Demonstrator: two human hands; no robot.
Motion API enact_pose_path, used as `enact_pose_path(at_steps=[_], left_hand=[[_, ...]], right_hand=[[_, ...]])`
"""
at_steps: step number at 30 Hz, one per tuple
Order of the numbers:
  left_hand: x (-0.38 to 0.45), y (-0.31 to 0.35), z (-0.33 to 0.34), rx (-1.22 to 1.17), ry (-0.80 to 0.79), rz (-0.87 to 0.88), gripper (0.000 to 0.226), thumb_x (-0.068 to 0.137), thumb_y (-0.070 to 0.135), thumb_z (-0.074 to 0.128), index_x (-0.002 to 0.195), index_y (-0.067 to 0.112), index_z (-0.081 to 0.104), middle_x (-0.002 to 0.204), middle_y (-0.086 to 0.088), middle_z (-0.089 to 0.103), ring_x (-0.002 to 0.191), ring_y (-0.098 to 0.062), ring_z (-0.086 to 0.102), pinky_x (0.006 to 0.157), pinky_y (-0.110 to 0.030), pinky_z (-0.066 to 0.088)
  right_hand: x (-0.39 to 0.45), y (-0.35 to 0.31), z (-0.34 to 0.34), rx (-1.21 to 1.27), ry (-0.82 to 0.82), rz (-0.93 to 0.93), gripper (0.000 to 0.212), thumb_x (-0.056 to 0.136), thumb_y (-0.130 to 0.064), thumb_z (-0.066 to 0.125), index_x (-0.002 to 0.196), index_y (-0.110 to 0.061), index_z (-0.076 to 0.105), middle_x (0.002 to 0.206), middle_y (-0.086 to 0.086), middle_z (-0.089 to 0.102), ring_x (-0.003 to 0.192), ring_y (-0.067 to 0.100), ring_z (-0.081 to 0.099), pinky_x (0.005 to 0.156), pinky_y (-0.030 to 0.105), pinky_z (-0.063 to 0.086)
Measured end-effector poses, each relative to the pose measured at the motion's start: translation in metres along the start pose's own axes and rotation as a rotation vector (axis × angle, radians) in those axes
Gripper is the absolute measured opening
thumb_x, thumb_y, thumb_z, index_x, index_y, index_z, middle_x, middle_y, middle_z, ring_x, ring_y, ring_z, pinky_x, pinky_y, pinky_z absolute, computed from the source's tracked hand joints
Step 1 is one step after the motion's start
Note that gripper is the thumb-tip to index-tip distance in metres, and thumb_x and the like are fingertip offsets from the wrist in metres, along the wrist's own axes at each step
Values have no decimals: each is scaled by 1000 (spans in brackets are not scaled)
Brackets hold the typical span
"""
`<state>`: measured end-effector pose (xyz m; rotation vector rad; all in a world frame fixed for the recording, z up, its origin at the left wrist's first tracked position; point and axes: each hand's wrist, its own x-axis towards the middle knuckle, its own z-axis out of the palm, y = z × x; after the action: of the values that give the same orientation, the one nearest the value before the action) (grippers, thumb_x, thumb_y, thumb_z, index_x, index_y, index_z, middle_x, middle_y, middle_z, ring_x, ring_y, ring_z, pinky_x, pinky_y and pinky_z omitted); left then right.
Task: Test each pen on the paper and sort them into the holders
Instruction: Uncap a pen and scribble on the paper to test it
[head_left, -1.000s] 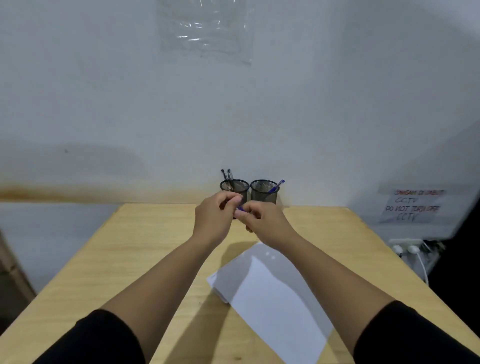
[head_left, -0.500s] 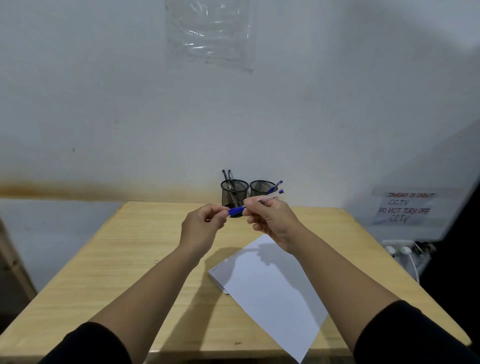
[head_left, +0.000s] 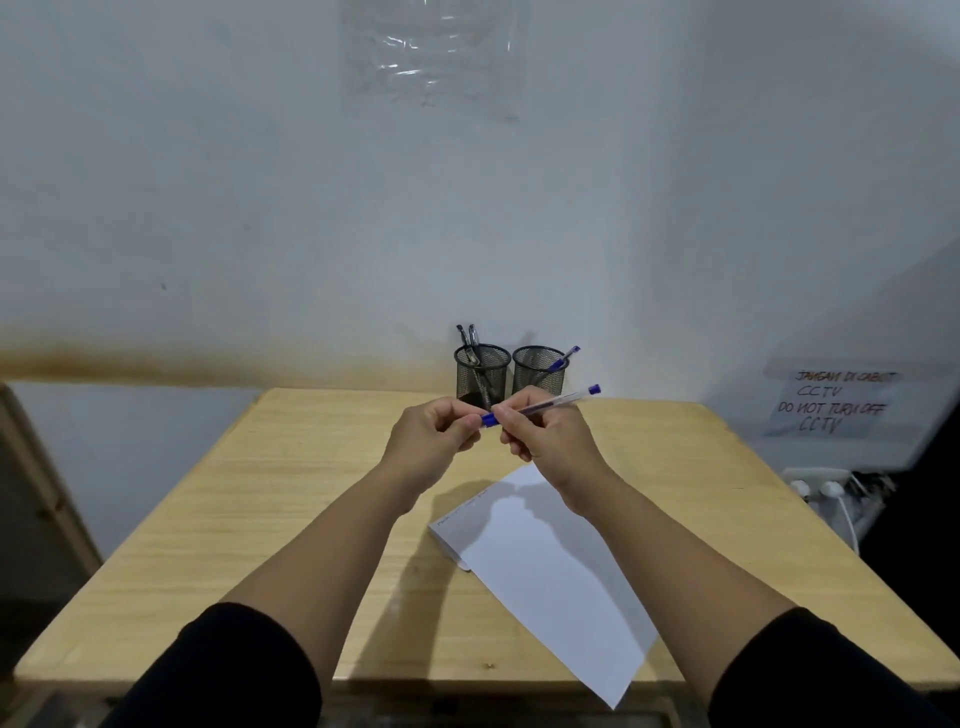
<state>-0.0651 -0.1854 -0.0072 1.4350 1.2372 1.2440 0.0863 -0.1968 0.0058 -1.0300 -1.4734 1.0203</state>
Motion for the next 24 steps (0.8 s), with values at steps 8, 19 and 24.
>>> enact_pose_path(at_steps=[8, 19, 24], left_hand=[[-19, -56, -69, 375, 309, -140, 9, 86, 17, 61, 82, 17, 69, 78, -4, 66, 72, -17, 56, 63, -25, 39], [-4, -75, -8, 501, 173, -73, 10, 86, 13, 59, 85, 16, 69, 82, 2, 67, 75, -10, 57, 61, -13, 38], [2, -83, -16, 569, 152, -82, 8, 83, 14, 61, 83, 18, 69, 83, 2, 71, 80, -15, 59, 63, -16, 41]], right_hand=[[7, 4, -82, 211, 230, 74, 14, 92, -7, 54, 79, -8, 57, 52, 1, 59, 44, 9, 47, 41, 16, 38], [-8, 47, -26, 187, 77, 302, 13, 92, -13, 56, 95, -4, 65, 72, 10, 65, 52, 11, 56, 47, 17, 45], [-10, 56, -26, 163, 81, 314, 9, 91, -11, 57, 91, -6, 65, 72, 9, 65, 53, 10, 58, 49, 17, 45]])
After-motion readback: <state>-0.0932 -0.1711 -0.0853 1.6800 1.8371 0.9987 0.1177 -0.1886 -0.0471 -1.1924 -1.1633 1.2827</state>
